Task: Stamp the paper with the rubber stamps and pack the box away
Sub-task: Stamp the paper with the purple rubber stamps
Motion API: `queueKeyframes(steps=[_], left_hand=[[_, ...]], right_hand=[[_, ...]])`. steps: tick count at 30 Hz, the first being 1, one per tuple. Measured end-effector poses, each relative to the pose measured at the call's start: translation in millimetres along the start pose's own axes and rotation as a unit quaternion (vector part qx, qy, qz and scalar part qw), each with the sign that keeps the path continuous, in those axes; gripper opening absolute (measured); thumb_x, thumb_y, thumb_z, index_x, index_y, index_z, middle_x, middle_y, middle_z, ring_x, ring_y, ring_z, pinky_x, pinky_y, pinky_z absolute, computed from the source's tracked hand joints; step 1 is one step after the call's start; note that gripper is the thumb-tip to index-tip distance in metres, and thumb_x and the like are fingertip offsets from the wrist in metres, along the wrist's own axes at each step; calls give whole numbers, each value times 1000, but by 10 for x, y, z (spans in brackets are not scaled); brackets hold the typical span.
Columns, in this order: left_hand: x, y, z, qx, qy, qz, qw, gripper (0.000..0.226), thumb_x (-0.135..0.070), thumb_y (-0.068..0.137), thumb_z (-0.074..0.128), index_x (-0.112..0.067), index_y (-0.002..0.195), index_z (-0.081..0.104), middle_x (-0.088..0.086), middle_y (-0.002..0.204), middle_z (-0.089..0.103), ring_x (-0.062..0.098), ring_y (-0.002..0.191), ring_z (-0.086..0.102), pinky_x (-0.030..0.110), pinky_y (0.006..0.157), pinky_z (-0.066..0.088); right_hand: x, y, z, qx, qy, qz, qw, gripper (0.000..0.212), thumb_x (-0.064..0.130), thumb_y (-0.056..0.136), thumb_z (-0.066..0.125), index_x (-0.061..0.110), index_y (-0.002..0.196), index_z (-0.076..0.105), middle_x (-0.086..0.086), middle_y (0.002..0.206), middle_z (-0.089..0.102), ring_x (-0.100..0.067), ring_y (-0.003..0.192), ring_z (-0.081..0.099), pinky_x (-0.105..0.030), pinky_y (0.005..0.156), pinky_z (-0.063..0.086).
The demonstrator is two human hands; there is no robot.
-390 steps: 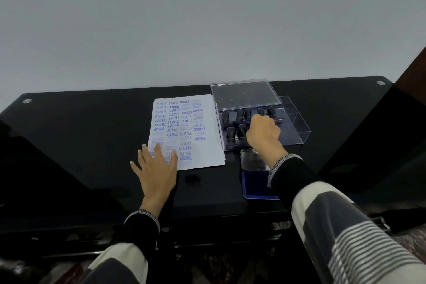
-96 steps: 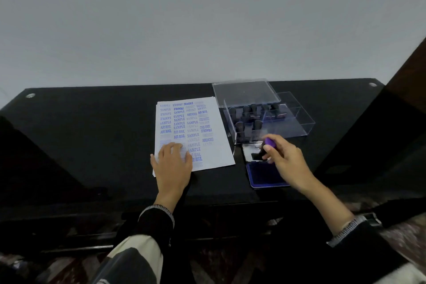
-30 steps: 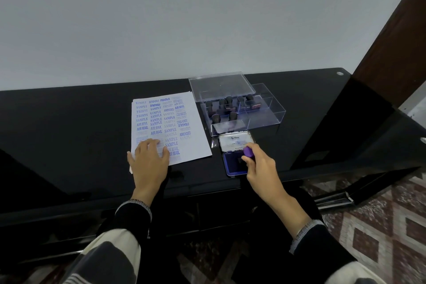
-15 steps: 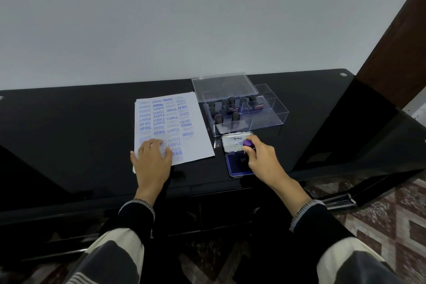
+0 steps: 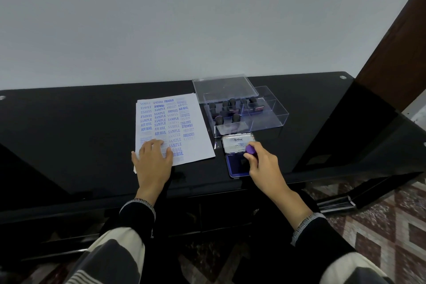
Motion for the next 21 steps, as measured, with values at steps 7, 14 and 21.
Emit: queueKeyframes(steps=[7,14,21], left_hand=[[7,2,3,-4,2,0,1000,33,-31,94,52,-12,120,58,4,129,55,27,126,46,58,113,17],[5,-4,-1,-2,1,-3,1000,34,-32,95,51,-12,122,57,5,130,54,26,128,45,57,114,15],[-1,-7,-10,-1,-5,-4,1000,35,-32,95,51,-12,122,57,4,130,54,26,128,44,57,114,14]], right_hand=[[-91,187,58,38,-22,22,999,12,11,97,47,12,107,53,-6,84,60,-20,74,57,-14,58,37],[-57,-99,36,-18,17,-3,1000,23,3,93,53,8,115,55,-3,91,59,-10,79,58,-1,70,38],[-33,-71,15,-21,5,-8,1000,20,3,93,54,7,111,55,-4,88,58,-14,75,56,-2,66,37]])
Point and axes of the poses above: each hand's wrist, its own y-axis towards the middle knuckle, its own z-axis out of the palm, x = y × z, the point moved 6 cm from there along y, towards the middle knuckle
